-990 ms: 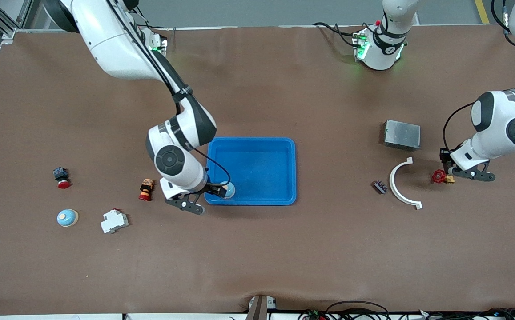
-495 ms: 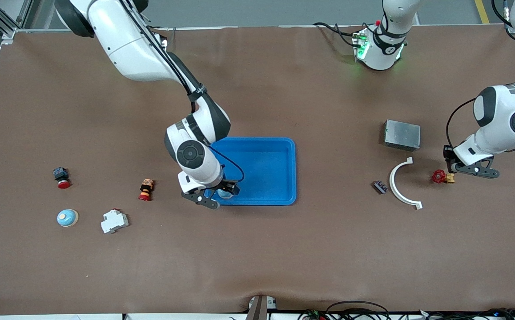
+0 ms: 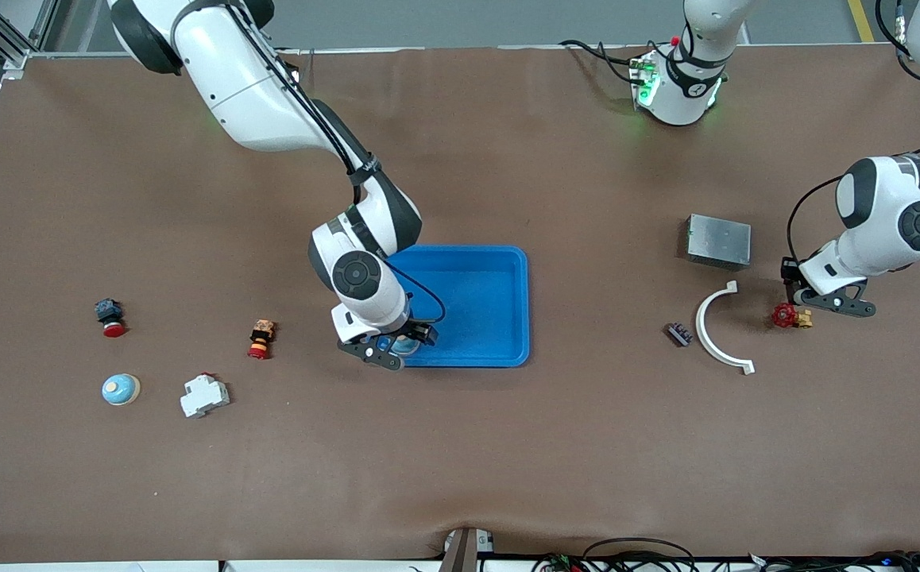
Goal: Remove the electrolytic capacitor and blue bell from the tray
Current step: 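Grasp the second bell in the tray with the right gripper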
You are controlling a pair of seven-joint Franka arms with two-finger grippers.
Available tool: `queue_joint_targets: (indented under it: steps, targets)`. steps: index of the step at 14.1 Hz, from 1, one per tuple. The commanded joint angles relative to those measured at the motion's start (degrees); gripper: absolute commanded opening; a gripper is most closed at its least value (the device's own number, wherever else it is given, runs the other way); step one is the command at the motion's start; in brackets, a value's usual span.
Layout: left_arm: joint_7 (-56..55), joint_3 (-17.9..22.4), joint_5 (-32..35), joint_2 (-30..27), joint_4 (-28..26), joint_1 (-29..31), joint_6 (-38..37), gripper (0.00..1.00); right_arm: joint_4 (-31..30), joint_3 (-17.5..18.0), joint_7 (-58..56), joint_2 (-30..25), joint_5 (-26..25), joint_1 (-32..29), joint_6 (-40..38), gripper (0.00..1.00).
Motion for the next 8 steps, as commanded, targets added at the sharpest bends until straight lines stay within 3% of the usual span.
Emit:
queue_joint_targets:
  steps: [1,4,5,6,7,8]
  targets:
    - [0.78,-0.38,1.1,-0.5,0.33,0.82,0.42,0.0,-0.24,-0.99,1.41,0.39,-0.3,1.1,1.0,1.0]
    - [0.52,-0.12,1.01,-0.42,1.3,1.26,-0.19,0.0,-0.24,-0.99,1.94,0.66,-0.91,1.02,1.26,1.0]
    - [0.52,-0.12,1.01,0.19,1.47,1.78,-0.2,0.0,-0.24,-0.99,1.94,0.92,-1.35,1.02,1.43,0.92]
    - [0.61,-0.21,0.92,0.29,1.91,2.05,-0.2,0.0,-0.24,-0.99,1.94,1.01,-1.62,1.1,1.44,0.63]
    - [0.7,-0.21,0.92,0.03,2.87,2.05,-0.89,0.0,-0.24,-0.9,2.02,1.01,-1.62,1.02,1.44,0.2]
    - [0.7,-0.3,0.92,-0.24,3.66,2.05,-2.29,0.0,-0.07,-0.9,2.72,1.01,-1.45,0.93,1.26,0.0]
